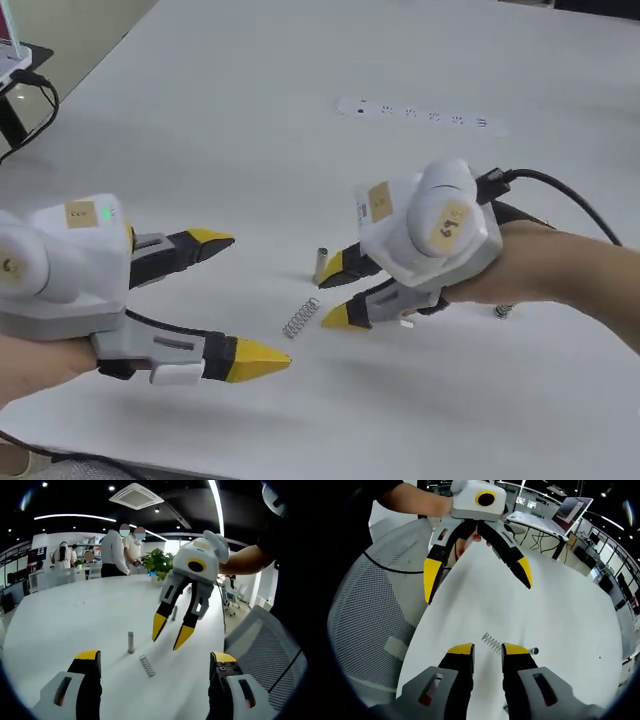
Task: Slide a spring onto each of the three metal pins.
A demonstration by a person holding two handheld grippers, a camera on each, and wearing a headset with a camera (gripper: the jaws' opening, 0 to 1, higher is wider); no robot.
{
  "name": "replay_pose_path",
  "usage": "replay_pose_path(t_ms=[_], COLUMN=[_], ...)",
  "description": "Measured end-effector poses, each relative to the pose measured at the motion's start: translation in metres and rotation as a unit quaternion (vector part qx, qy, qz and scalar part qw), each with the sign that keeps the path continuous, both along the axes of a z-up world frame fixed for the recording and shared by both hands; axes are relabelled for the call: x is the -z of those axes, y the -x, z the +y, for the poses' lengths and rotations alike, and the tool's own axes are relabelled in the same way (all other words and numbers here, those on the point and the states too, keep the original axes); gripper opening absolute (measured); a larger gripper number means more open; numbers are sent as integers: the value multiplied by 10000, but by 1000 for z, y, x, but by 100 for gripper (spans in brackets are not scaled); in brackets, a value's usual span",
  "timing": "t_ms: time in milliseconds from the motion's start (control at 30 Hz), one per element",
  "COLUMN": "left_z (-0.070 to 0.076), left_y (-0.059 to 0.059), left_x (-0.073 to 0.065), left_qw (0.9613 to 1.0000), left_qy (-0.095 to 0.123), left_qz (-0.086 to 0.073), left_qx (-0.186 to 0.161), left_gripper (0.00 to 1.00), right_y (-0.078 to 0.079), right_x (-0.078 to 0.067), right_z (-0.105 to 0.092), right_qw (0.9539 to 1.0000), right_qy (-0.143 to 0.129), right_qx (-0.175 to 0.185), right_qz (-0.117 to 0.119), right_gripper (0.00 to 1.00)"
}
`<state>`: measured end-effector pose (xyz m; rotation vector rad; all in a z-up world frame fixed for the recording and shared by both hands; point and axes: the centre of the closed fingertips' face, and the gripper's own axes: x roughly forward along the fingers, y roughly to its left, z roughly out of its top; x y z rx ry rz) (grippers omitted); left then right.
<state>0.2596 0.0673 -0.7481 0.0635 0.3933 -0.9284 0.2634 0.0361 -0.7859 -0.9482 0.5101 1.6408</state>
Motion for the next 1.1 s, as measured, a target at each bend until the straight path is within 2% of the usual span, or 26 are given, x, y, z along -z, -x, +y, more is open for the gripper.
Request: replay_pose_path(t_ms=[333,467,600,667,733,900,967,1033,1100], left_z=[1,1,2,4,5,7,7,7,7], left_y=[0,-1,-1,-1,-1,1,1,1,0], left_x=[2,2,2,3,3,5,5,4,4], left_qw=[10000,10000,10000,10000,10000,10000,10000,10000,10000], left_qy=[-15,-7,0,-10,-9,-19,-21,-16,-14], left_qz=[23,19,25,30,35,62,66,68,65], left_qx=[41,37,29,16,2,-9,-3,-2,-6], left_gripper=[86,86,86,86,86,86,86,86,86], right_y=[-5,-5,-10,-8,-10,-12,-10,-11,-12], right_x=[20,30,40,44,46,49,50,52,54], right_z=[6,7,8,10,13,19,21,21,20], right_qw=[9979,9938,9848,9851,9841,9858,9873,9869,9879], right_qy=[265,487,731,745,743,700,682,703,769], right_qx=[-483,-833,-1236,-1248,-1287,-1256,-1236,-1249,-1189], right_qz=[-341,-552,-978,-917,-969,-865,-730,-743,-629], right_gripper=[16,15,15,14,15,15,17,17,17])
